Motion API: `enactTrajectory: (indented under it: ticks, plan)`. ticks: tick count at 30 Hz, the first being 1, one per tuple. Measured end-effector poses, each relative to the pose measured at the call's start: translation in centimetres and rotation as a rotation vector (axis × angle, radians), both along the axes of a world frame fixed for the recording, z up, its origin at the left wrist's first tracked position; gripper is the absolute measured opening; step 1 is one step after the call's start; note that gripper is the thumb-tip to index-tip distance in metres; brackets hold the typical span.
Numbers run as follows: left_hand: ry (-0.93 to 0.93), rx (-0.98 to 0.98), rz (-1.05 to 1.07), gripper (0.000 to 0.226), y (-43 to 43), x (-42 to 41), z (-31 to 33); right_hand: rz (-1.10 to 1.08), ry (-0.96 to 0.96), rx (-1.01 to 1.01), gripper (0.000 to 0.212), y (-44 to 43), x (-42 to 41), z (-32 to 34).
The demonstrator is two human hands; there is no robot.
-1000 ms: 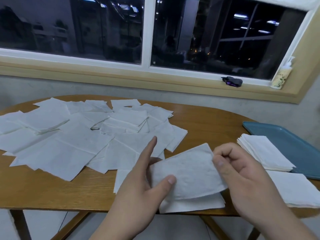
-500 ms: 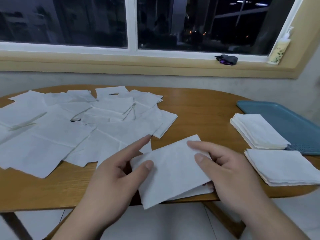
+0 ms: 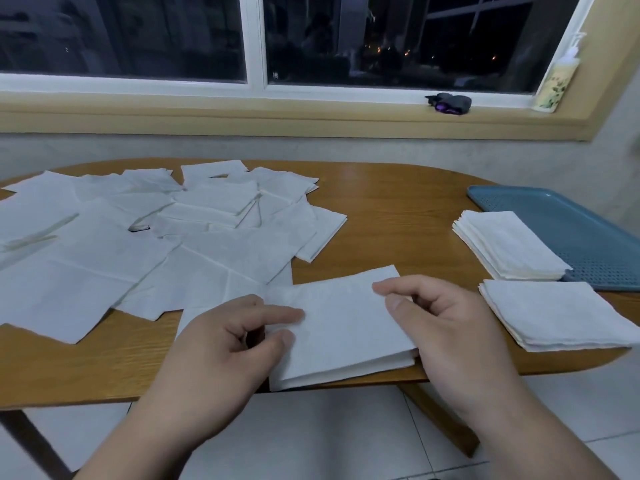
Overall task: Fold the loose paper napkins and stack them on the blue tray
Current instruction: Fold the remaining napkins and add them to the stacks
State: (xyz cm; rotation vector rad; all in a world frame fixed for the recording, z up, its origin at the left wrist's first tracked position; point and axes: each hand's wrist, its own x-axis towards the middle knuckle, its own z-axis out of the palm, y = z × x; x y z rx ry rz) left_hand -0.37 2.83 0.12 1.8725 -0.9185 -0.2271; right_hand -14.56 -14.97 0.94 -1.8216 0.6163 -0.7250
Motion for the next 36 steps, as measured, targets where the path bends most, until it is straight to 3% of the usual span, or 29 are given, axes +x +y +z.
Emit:
enactTrajectory:
  ticks: [8, 13, 16, 20, 25, 36]
  plan:
    - [-0.098, 0.149, -0.004, 0.024, -0.1, 0.1, -0.9, -0.021, 0.290, -0.389, 0.020, -0.8, 0.3, -1.0]
    - [-0.286, 0.251, -0.018, 0.025, -0.2, 0.4, -1.3, -0.008, 0.397, -0.579, 0.022, -1.5, 0.5, -1.8]
    - [-0.334, 0.263, 0.027, 0.020, -0.2, 0.3, -1.4, 0.012, 0.437, -0.618, 0.023, -1.6, 0.5, -1.9]
    - [-0.429, 0.230, 0.041, 0.038, 0.2, 0.3, -1.4, -0.030, 0.404, -0.640, 0.023, -1.6, 0.4, -1.9]
    - [-0.508, 0.248, -0.052, 0.023, 0.1, 0.2, -1.3, 0.062, 0.398, -0.697, 0.019, -1.6, 0.2, -1.9]
    - [-0.453, 0.314, -0.147, 0.034, 0.2, 1.1, -1.2, 0.126, 0.409, -0.683, 0.012, -1.9, 0.4, -1.8]
